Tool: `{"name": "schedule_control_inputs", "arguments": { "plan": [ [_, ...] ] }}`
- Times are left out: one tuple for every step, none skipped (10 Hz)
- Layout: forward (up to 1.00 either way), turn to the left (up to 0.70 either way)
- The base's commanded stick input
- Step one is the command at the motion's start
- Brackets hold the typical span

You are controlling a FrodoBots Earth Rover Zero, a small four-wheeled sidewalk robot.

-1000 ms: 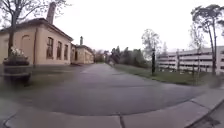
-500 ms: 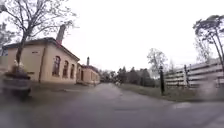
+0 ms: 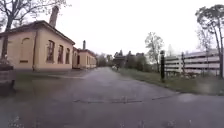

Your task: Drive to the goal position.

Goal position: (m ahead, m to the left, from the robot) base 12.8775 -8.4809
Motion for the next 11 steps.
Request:
{"name": "schedule_control_inputs", "arguments": {
  "plan": [
    [1.0,0.0],
    [1.0,0.0],
    [1.0,0.0],
    [1.0,0.0],
    [1.0,0.0],
    [1.0,0.0],
    [1.0,0.0],
    [1.0,0.0],
    [1.0,0.0],
    [1.0,0.0],
    [1.0,0.0]
  ]
}}
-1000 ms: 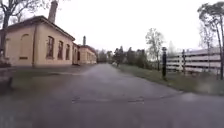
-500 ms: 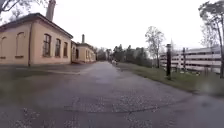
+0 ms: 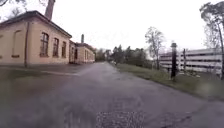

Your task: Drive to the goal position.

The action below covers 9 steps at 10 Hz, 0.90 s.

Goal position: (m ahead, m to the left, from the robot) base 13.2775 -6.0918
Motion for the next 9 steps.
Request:
{"name": "schedule_control_inputs", "arguments": {
  "plan": [
    [1.0,0.0],
    [1.0,0.0],
    [1.0,0.0],
    [1.0,0.0],
    [1.0,0.0],
    [1.0,0.0],
    [1.0,0.0],
    [1.0,0.0],
    [1.0,0.0]
  ]
}}
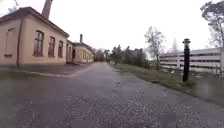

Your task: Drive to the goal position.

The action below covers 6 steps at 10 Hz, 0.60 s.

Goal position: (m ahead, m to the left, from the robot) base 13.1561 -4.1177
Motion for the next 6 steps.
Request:
{"name": "schedule_control_inputs", "arguments": {
  "plan": [
    [1.0,0.0],
    [1.0,0.0],
    [1.0,0.06],
    [1.0,0.35],
    [1.0,0.37],
    [1.0,0.08]
  ]
}}
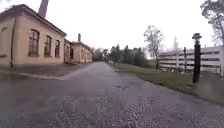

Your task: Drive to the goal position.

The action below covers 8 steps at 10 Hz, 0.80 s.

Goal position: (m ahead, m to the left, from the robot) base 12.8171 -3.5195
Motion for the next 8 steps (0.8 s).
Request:
{"name": "schedule_control_inputs", "arguments": {
  "plan": [
    [1.0,0.0],
    [1.0,0.0],
    [1.0,0.0],
    [1.0,0.0],
    [1.0,0.0],
    [1.0,0.0],
    [1.0,0.0],
    [1.0,0.4]
  ]
}}
